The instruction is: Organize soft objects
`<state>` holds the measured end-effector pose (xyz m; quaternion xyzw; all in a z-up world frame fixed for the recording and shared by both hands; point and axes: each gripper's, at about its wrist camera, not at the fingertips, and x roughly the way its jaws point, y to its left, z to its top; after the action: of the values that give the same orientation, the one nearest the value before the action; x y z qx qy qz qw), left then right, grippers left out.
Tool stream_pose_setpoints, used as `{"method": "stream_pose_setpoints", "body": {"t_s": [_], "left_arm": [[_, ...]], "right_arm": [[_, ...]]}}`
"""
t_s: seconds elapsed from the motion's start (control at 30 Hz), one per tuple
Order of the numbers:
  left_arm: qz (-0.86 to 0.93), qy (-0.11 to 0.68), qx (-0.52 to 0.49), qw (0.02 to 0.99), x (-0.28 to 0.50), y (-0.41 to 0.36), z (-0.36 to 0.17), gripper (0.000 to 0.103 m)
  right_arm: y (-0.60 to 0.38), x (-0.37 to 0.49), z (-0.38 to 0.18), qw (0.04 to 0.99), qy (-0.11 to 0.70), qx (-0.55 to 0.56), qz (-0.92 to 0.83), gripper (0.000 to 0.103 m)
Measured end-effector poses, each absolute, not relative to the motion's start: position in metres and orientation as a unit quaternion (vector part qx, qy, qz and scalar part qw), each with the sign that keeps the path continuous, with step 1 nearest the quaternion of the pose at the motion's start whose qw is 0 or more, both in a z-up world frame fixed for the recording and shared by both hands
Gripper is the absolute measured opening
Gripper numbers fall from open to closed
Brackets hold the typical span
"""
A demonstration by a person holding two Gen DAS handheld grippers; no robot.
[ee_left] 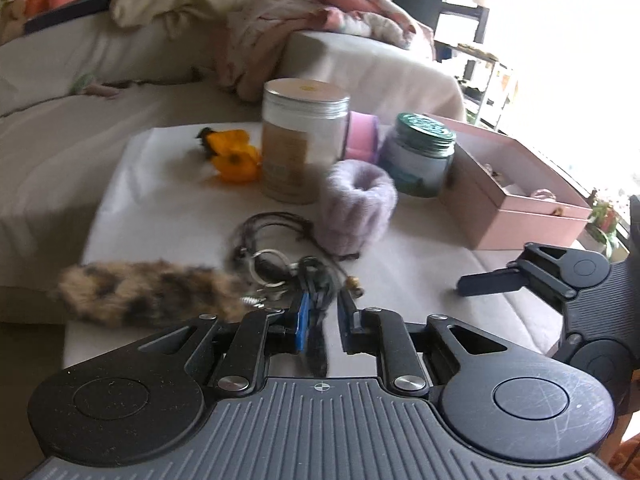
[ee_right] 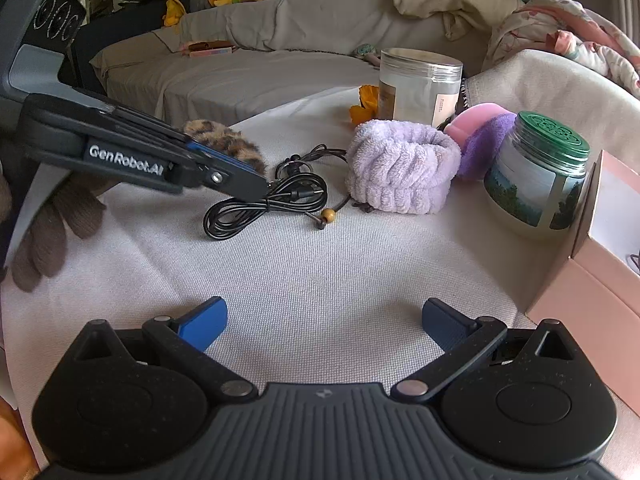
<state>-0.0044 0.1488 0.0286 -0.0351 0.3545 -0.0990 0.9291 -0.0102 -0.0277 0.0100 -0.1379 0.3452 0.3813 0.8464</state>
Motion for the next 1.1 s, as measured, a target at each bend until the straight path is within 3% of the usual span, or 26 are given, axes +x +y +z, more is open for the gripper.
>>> {"method": "stream_pose_setpoints", "body": {"t_s": [0.2,0.4,0.57,0.63,0.7,0.77,0.97,1.1], "left_arm": [[-0.061,0.375,0.035,0.924,0.006,0.132,0.019,0.026],[-0.066,0.373,0.049,0.924,0.009,0.128,0.013,0.025],[-0.069,0.359,0.031,0.930,0.006,0.130,0.011,0.019],[-0.075,0.352,0.016,0.933,0.004,0.133,0.012,0.018],[-0.082,0.342,-0.008,0.936,0.002,0.141,0.017,0.018],[-0.089,0.331,-0.027,0.939,0.001,0.153,0.026,0.018],[-0.080,0.278,-0.073,0.954,-0.001,0.199,0.054,0.018],[-0.046,0.290,-0.125,0.948,0.028,0.237,0.057,0.018]], "right_arm": [[-0.028,-0.010,0.010,0.846,0.346,-0.137,0.381,0.103],[-0.028,-0.010,0.010,0.846,0.346,-0.137,0.381,0.103],[-0.028,-0.010,0.010,0.846,0.346,-0.137,0.381,0.103],[-0.029,-0.009,0.011,0.849,0.347,-0.136,0.374,0.100],[-0.029,-0.007,0.015,0.850,0.355,-0.135,0.365,0.091],[-0.026,-0.003,0.028,0.848,0.361,-0.149,0.359,0.084],[0.002,0.035,0.123,0.872,0.305,-0.169,0.345,0.083],[0.053,0.094,0.165,0.853,0.345,-0.170,0.352,0.082]]}}
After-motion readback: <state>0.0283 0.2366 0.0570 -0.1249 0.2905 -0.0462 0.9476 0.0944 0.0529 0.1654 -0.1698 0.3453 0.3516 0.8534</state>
